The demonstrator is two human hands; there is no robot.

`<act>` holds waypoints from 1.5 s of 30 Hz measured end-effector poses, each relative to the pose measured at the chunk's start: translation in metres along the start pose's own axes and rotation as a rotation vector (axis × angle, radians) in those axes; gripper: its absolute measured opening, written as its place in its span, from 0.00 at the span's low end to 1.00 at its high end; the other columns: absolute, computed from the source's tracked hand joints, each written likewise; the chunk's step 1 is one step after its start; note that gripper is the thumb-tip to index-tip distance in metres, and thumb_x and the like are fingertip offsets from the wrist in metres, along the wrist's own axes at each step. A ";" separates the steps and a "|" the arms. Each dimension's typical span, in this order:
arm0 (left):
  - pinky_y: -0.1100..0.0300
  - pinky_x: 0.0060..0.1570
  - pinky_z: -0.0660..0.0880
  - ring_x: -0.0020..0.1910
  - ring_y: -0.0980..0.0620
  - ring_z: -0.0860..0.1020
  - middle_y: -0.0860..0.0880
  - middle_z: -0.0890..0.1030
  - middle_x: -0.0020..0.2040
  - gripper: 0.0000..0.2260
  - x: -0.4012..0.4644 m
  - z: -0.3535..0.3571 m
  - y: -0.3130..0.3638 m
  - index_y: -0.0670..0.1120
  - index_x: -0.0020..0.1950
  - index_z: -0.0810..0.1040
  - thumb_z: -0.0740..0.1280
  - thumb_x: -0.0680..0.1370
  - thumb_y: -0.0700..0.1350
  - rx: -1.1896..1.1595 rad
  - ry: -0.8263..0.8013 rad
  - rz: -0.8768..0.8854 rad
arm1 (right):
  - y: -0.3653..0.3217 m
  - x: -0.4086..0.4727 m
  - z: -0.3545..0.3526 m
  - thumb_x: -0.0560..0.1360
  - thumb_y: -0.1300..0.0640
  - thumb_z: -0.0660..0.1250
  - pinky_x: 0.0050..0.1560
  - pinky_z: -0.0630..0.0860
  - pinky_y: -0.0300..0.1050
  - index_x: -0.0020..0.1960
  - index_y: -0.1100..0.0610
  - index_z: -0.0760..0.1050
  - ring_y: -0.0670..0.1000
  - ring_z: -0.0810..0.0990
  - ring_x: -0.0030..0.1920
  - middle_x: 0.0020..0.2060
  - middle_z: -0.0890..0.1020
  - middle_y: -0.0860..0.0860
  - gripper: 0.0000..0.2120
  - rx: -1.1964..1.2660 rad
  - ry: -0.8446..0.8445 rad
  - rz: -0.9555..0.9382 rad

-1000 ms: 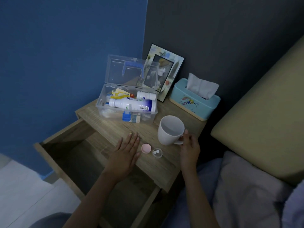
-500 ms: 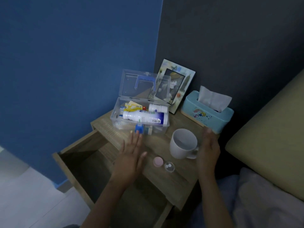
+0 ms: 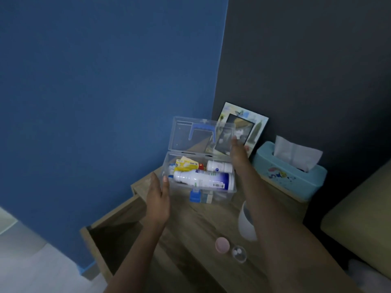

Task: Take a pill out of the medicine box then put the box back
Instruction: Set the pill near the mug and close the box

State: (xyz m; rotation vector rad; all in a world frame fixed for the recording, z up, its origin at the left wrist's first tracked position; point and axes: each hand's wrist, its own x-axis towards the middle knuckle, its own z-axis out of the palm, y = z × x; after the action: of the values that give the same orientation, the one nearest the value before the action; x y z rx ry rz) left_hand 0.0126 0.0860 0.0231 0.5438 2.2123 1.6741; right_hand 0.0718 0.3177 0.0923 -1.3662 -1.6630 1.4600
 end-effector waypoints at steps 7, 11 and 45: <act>0.62 0.65 0.53 0.76 0.50 0.57 0.48 0.57 0.78 0.29 0.003 0.004 -0.004 0.47 0.78 0.53 0.51 0.80 0.60 -0.054 0.017 -0.004 | -0.010 -0.001 -0.001 0.75 0.31 0.49 0.75 0.60 0.54 0.76 0.55 0.61 0.56 0.65 0.74 0.75 0.65 0.55 0.38 0.224 -0.013 0.080; 0.60 0.66 0.55 0.76 0.49 0.58 0.48 0.59 0.78 0.30 0.004 0.003 -0.003 0.49 0.78 0.52 0.49 0.79 0.62 -0.118 0.006 -0.033 | -0.010 -0.020 -0.010 0.74 0.29 0.47 0.76 0.60 0.51 0.76 0.51 0.60 0.52 0.64 0.75 0.75 0.65 0.51 0.38 0.341 0.021 -0.054; 0.68 0.44 0.72 0.55 0.56 0.77 0.58 0.77 0.55 0.15 -0.055 0.039 0.002 0.52 0.59 0.73 0.62 0.77 0.58 -0.259 0.250 -0.092 | 0.065 -0.096 0.014 0.82 0.58 0.54 0.75 0.61 0.51 0.75 0.57 0.61 0.52 0.63 0.75 0.75 0.65 0.53 0.22 0.054 0.220 -0.207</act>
State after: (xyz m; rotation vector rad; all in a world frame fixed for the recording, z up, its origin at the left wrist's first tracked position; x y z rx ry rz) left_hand 0.0794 0.0926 0.0157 0.1724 2.0945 2.0315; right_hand 0.1147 0.2179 0.0485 -1.2355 -1.5613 1.1841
